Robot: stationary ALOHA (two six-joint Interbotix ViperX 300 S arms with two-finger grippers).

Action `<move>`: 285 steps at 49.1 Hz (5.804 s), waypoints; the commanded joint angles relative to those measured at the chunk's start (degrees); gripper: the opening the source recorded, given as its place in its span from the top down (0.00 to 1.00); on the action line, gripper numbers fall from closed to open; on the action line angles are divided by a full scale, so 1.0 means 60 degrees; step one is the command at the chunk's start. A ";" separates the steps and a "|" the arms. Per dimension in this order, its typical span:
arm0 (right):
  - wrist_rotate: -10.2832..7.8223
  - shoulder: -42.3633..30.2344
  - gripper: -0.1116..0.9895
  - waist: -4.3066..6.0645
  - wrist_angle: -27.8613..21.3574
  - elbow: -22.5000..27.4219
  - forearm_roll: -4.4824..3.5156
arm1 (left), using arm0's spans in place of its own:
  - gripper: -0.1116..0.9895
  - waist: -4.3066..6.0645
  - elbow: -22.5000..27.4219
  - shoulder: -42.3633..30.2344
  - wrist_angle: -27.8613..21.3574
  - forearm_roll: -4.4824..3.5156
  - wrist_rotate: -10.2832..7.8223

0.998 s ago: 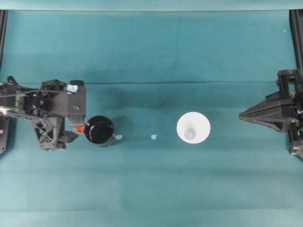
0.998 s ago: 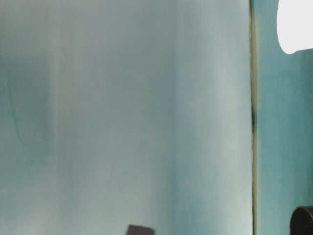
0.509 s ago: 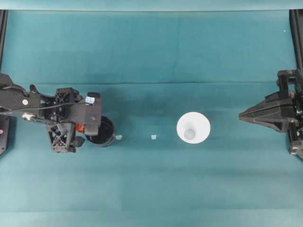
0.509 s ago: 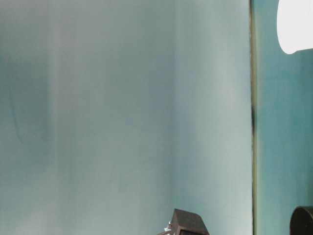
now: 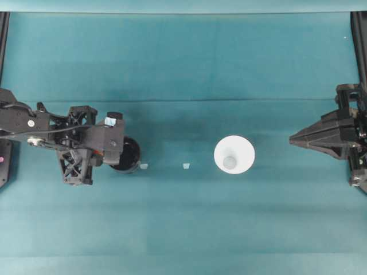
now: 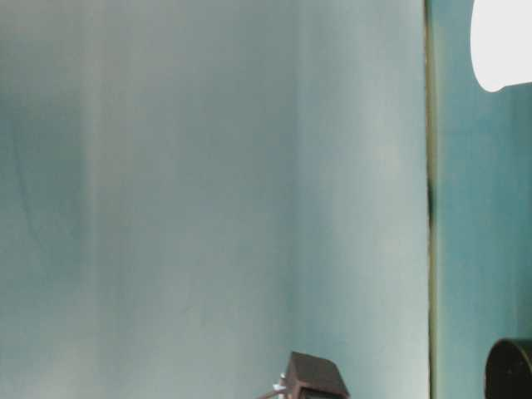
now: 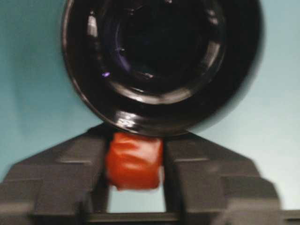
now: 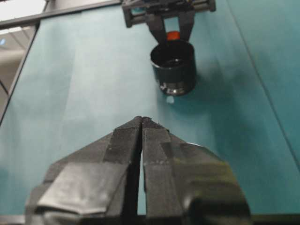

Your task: Put the paper cup into the moved red handle cup holder.

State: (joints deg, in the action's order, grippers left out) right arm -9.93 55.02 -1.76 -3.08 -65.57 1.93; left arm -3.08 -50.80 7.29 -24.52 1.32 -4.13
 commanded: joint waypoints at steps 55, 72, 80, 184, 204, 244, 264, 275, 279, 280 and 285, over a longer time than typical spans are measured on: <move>-0.0073 -0.0059 0.98 0.0234 0.0059 0.0132 0.0029 | 0.64 0.0483 0.4526 -0.2783 -0.0674 0.0044 -0.0073; -0.0088 -0.0044 0.98 0.0234 0.0044 0.0015 0.0029 | 0.64 0.0278 0.4365 -0.2915 -0.0718 0.0059 -0.0073; -0.0073 -0.0029 0.98 0.0234 0.0059 -0.0044 0.0029 | 0.64 0.0278 0.4072 -0.2915 -0.0293 0.0044 -0.0044; -0.1099 -0.3384 0.86 0.0659 -0.4526 0.2842 0.0103 | 0.03 0.0835 0.0527 0.4541 0.0000 0.0044 0.1392; -0.1084 -0.6943 0.04 0.1333 -0.6738 0.4761 0.0044 | 0.03 0.0820 0.0513 0.4512 0.0000 0.0044 0.1450; -0.1099 -0.9419 0.06 0.1450 -0.6094 0.5391 0.0103 | 0.03 0.0820 0.0146 0.4468 0.0000 0.0044 0.1450; -0.1113 -0.9521 0.80 0.1421 -0.6094 0.5493 0.0396 | 0.03 0.0820 0.0146 0.4468 0.0000 0.0044 0.1479; -0.1436 -0.9521 0.99 0.1406 -0.6094 0.5493 0.0527 | 0.03 0.0806 0.0161 0.4453 0.0000 0.0044 0.1494; -0.1553 -0.9507 1.00 0.1377 -0.6123 0.5522 0.0527 | 0.03 0.0820 0.0176 0.4409 0.0000 0.0044 0.1494; -0.1553 -0.9492 1.00 0.1377 -0.6138 0.5537 0.0527 | 0.03 0.0820 0.0205 0.4409 0.0000 0.0044 0.1494; -0.1582 -0.9375 1.00 0.1377 -0.6255 0.5698 0.0527 | 0.03 0.0820 0.0234 0.4365 0.0015 0.0044 0.1494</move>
State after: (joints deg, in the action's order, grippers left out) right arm -18.81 -2.29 6.77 -40.34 -32.70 4.92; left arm 1.76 -50.63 33.57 -24.79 1.49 4.75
